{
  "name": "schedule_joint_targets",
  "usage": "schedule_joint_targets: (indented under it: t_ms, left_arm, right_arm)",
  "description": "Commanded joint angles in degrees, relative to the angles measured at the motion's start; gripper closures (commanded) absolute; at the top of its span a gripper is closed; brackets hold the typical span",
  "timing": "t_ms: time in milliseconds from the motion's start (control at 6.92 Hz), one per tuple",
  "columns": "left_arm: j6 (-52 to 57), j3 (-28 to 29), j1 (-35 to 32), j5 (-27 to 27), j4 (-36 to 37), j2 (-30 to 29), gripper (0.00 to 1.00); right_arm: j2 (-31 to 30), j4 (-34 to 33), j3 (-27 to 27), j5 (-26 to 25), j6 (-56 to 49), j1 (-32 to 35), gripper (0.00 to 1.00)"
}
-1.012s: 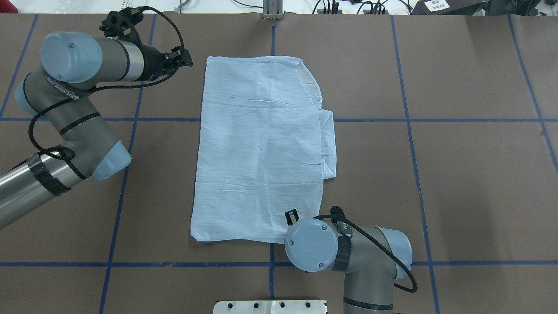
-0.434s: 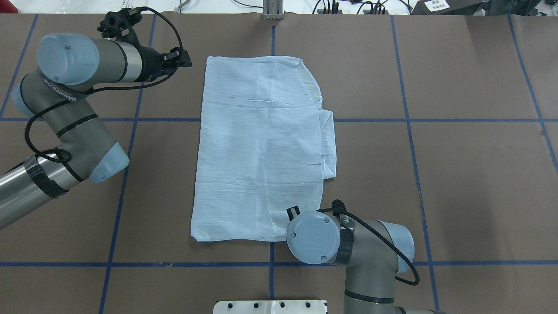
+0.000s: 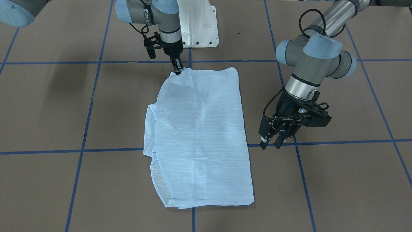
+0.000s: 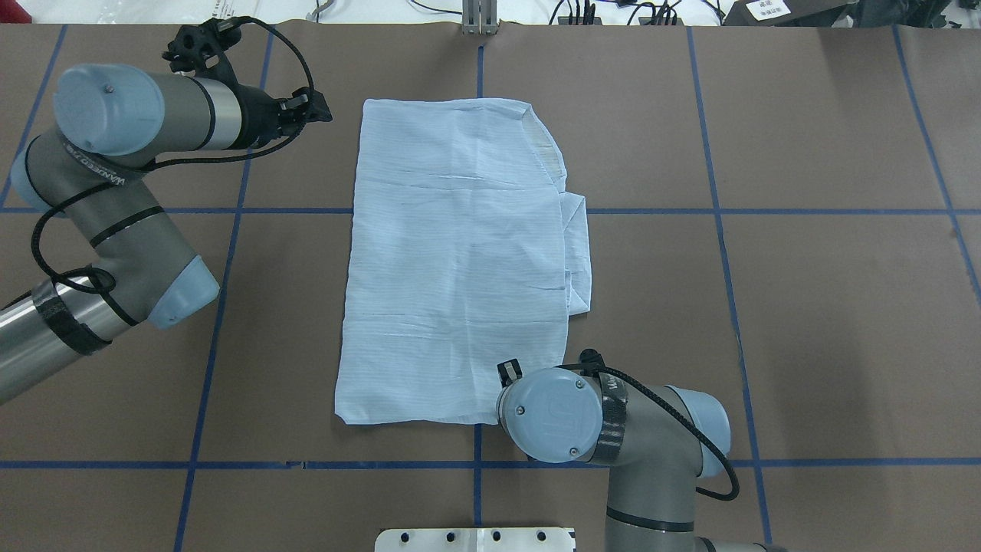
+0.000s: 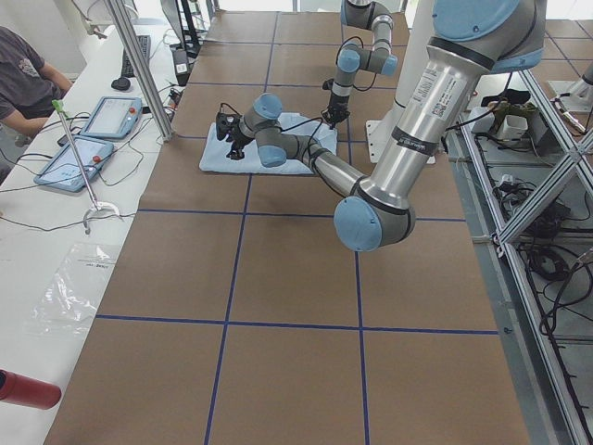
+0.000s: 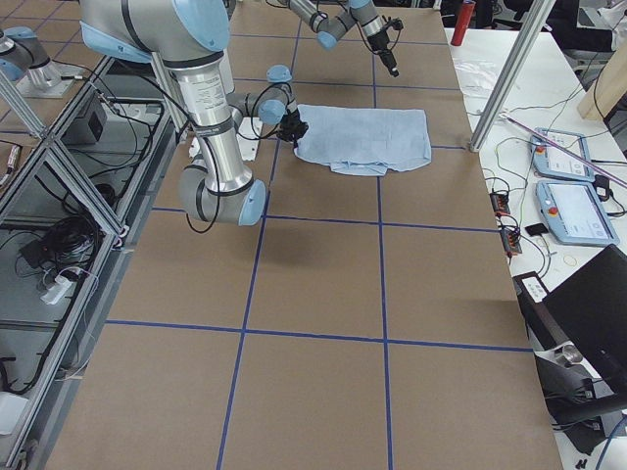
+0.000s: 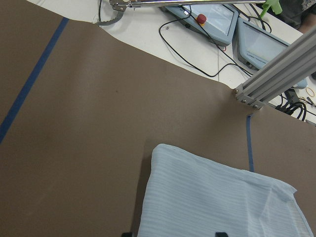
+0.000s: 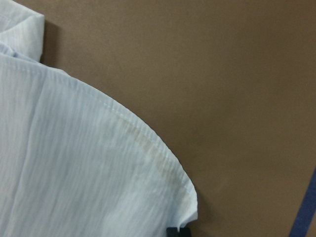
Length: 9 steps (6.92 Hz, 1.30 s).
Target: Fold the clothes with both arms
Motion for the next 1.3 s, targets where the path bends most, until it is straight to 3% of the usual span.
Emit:
schedule_joint_targets:
  t_ms: [0, 145, 289, 1156]
  left_arm:
    - [-0.18, -0.07, 0.21, -0.07, 0.00, 0.06, 0.36]
    - [-0.18, 0.01, 0.21, -0.07, 0.00, 0.14, 0.36]
    - [-0.18, 0.01, 0.38, 0.02, 0.00, 0.23, 0.36]
    - [-0.18, -0.07, 0.82, 0.90, 0.00, 0.23, 0.36]
  right_arm:
    - [-0.01, 0.15, -0.10, 0.22, -0.03, -0.11, 1.00]
    - [-0.01, 0.16, -0.27, -0.21, 0.23, -0.11, 0.53]
    - [-0.01, 0.16, -0.36, -0.39, 0.23, -0.11, 0.32]
    - [2.01, -0.02, -3.25, -0.39, 0.14, -0.20, 0.31]
